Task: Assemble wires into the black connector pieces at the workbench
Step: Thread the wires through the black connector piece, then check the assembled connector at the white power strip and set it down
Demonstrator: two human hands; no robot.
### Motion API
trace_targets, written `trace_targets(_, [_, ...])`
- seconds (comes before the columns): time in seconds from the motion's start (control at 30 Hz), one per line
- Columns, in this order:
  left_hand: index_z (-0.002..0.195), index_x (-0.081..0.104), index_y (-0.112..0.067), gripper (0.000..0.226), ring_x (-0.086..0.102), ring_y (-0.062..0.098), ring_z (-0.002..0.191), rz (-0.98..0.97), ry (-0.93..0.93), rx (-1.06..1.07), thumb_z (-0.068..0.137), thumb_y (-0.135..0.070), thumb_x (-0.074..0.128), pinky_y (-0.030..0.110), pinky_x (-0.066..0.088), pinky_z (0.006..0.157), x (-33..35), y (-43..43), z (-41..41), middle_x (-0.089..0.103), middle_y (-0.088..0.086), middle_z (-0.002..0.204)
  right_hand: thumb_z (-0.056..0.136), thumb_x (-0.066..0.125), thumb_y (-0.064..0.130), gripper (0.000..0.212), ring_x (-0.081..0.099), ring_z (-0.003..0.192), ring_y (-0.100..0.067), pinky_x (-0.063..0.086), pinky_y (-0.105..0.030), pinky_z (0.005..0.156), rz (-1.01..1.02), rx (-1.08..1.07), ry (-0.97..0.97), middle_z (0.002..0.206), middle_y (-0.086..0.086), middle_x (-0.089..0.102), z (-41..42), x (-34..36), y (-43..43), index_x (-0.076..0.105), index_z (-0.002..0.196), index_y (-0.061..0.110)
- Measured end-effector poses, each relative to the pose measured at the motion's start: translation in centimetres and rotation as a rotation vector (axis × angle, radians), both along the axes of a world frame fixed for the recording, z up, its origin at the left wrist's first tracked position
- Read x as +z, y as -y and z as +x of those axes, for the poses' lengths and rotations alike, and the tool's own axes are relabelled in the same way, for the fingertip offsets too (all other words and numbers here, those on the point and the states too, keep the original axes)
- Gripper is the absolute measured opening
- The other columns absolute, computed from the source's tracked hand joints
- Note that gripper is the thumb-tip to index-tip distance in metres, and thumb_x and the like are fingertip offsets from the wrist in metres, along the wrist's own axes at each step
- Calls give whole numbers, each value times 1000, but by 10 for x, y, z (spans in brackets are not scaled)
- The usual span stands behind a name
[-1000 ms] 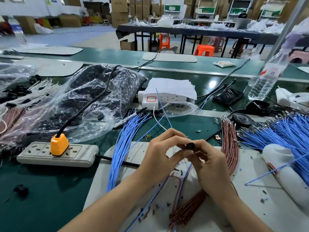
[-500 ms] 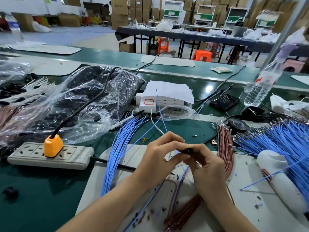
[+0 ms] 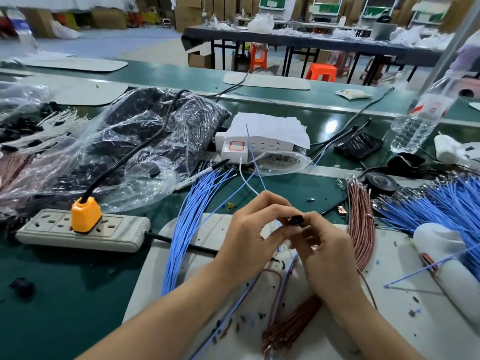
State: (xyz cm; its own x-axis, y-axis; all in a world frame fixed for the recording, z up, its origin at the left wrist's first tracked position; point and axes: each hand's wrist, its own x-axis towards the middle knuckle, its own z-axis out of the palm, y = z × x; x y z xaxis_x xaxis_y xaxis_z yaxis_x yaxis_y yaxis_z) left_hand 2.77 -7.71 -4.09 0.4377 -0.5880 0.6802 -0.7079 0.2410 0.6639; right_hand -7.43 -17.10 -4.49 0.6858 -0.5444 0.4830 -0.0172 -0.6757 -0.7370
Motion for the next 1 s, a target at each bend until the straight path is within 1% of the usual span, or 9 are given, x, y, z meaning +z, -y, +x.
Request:
trace_targets(0.1, [94,69,-1,13,57,7,76,24,-41,-39,81,-2,70,21,49,73,1,0,0,61,5,91,81,70,-3,21,63,71,-7,48,-14,63,77,6,7,78,10,67,-1,0,-1,67,90,17])
trace_targets(0.23, [98,60,-11,10,63,14,67,13,-255,-105,89,-10,60,27,52,70,1,1,2,68,-1,86,79,63,-14,46,62,81,-12,49,-23,70,160,27,85,112,4,61,-5,9,4,62,101,27])
trace_targets(0.37, [96,56,-24,12,65,11,65,-2,-219,-65,92,-13,57,26,53,71,-1,0,10,66,-5,82,83,60,-8,37,62,76,-6,49,-17,68,168,-155,31,90,7,66,17,23,24,62,94,27])
trace_targets(0.47, [98,56,-30,14,64,6,65,-2,-190,-18,92,-17,58,25,53,70,-3,0,13,66,-8,82,85,56,-9,25,63,80,-5,47,-9,74,-21,-151,-73,88,4,69,54,41,44,67,92,13])
trace_targets(0.6, [102,57,-25,12,60,1,65,-11,-101,47,93,-17,58,17,50,68,-7,0,14,63,-13,80,89,52,-4,23,63,94,-27,44,-26,85,-275,-64,-415,101,-13,70,120,54,83,72,98,3])
trace_targets(0.73, [105,61,-14,13,56,-4,67,31,-68,82,91,-15,60,5,41,70,-6,-1,14,56,-21,82,94,56,19,25,59,107,-26,46,-27,86,-373,2,-834,119,-9,66,164,36,97,68,115,12])
trace_targets(0.87, [105,62,-13,14,57,-3,67,27,-71,80,92,-15,60,6,42,69,-4,-1,15,57,-19,80,85,70,17,16,55,84,-14,27,-15,58,-372,57,-735,101,-2,69,169,29,93,72,99,12])
trace_targets(0.93, [105,62,-14,14,56,-4,66,27,-74,82,92,-15,60,7,42,69,-4,-2,15,56,-20,80,83,72,17,18,58,86,-17,29,-15,61,-323,75,-676,91,0,65,166,25,94,70,99,11])
trace_targets(1.0, [105,62,-14,14,55,-4,66,25,-82,77,92,-15,60,6,42,68,-5,-2,14,56,-20,79,84,70,19,28,57,90,-16,36,-18,72,-276,87,-640,97,1,63,164,22,94,66,111,12])
